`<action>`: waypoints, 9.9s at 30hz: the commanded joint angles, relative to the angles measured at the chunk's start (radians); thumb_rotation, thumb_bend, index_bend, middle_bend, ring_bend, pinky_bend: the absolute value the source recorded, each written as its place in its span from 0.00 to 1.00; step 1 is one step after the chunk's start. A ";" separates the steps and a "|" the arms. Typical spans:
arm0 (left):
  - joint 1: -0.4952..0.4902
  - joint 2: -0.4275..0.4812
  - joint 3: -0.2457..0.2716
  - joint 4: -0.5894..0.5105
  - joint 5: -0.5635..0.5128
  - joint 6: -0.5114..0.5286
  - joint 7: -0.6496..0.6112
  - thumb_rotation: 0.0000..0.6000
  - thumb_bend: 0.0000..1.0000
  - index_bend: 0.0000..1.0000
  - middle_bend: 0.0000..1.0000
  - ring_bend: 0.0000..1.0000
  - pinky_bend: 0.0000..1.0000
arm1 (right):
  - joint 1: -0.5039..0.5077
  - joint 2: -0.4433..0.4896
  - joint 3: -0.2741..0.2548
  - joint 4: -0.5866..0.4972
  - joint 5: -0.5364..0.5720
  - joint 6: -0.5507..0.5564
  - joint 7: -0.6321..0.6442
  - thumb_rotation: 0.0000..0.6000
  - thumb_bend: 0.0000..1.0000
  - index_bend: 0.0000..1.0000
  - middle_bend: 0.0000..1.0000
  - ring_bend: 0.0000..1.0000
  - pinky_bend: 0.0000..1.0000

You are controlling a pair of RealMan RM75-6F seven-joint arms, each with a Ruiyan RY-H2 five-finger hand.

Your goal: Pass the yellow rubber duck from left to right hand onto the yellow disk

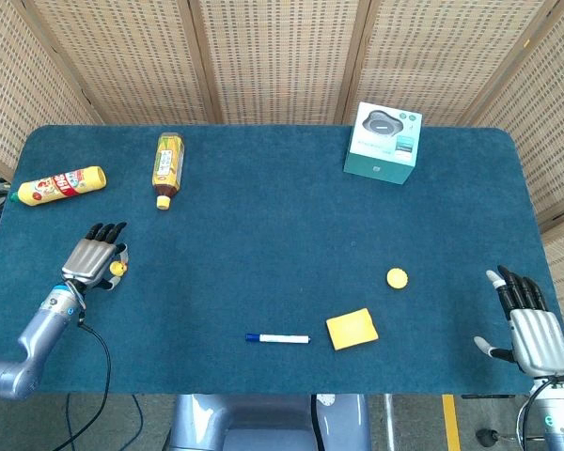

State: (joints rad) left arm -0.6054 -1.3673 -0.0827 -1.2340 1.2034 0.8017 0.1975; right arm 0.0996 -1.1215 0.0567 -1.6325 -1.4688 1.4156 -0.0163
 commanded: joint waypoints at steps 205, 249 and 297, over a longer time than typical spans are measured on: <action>0.294 0.254 0.047 -0.447 0.049 0.485 0.036 1.00 0.34 0.00 0.00 0.00 0.00 | 0.868 -0.781 0.271 0.518 0.786 -0.503 -0.708 1.00 0.23 0.39 0.04 0.00 0.00; 0.307 0.266 0.031 -0.454 0.079 0.453 0.012 1.00 0.34 0.00 0.00 0.00 0.00 | 0.873 -0.762 0.248 0.495 0.829 -0.478 -0.737 1.00 0.23 0.53 0.06 0.00 0.00; 0.359 0.292 0.035 -0.513 0.174 0.546 0.027 1.00 0.34 0.00 0.00 0.00 0.00 | 0.648 -0.330 0.137 0.044 0.872 -0.270 -0.724 1.00 0.21 0.55 0.06 0.00 0.00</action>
State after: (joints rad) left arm -0.2468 -1.0751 -0.0482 -1.7463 1.3769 1.3484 0.2240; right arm 0.7504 -1.4539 0.1957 -1.5869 -0.5966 1.1468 -0.7431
